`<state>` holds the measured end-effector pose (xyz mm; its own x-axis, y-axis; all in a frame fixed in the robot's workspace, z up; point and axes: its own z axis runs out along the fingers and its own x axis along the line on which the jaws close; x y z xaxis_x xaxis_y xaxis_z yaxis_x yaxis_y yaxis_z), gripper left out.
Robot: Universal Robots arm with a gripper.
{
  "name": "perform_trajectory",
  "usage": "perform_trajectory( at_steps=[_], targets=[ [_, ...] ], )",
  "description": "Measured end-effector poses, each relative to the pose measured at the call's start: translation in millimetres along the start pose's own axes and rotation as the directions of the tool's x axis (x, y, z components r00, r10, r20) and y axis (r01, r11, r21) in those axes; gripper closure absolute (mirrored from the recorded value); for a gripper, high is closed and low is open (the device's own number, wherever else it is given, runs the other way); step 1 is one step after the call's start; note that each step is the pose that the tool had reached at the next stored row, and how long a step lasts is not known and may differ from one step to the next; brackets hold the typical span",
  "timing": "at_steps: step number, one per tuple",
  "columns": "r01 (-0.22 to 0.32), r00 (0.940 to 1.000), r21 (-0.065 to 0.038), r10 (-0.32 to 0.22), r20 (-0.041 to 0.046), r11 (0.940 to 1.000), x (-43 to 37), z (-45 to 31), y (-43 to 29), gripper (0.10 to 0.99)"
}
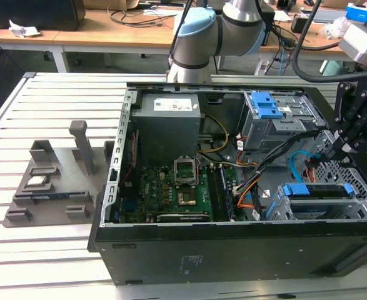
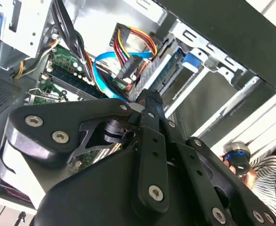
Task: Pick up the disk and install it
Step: 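Insert the first disk wire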
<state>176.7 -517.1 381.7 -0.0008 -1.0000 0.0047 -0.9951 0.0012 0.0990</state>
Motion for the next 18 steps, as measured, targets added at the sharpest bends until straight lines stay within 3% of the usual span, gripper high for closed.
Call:
perform_trajectory(
  at_steps=[3, 7, 8, 9, 10, 11, 12, 15, 18],
  targets=[
    [0.0, 1.0, 0.0, 0.0, 0.0001, 1.0, -22.7, 3.6, -0.7, 0.98],
    [0.0, 1.0, 0.0, 0.0, -0.0006, 1.0, -23.9, 5.4, -1.5, 0.973],
    [0.0, 1.0, 0.0, 0.0, -0.0006, 1.0, -23.9, 5.4, -1.5, 0.914],
    [0.0, 1.0, 0.0, 0.0, -0.0007, 1.0, -23.9, 5.4, -1.5, 0.914],
    [0.0, 1.0, 0.0, 0.0, -0.0008, 1.0, -24.0, 5.4, -1.6, 0.792],
    [0.0, 1.0, 0.0, 0.0, -0.0009, 1.0, -24.0, 5.4, -1.6, 0.725],
    [0.0, 1.0, 0.0, 0.0, -0.0015, 1.0, -24.0, 5.7, -1.6, 0.725],
    [-0.001, 0.9999, 0.0, 0.001, -0.014, 1.0, -24.0, 8.5, -2.8, 0.725],
    [-0.001, 0.9999, 0.0, 0.001, -0.0149, 1.0, -24.0, 14.6, -5.6, 0.725]
  ],
)
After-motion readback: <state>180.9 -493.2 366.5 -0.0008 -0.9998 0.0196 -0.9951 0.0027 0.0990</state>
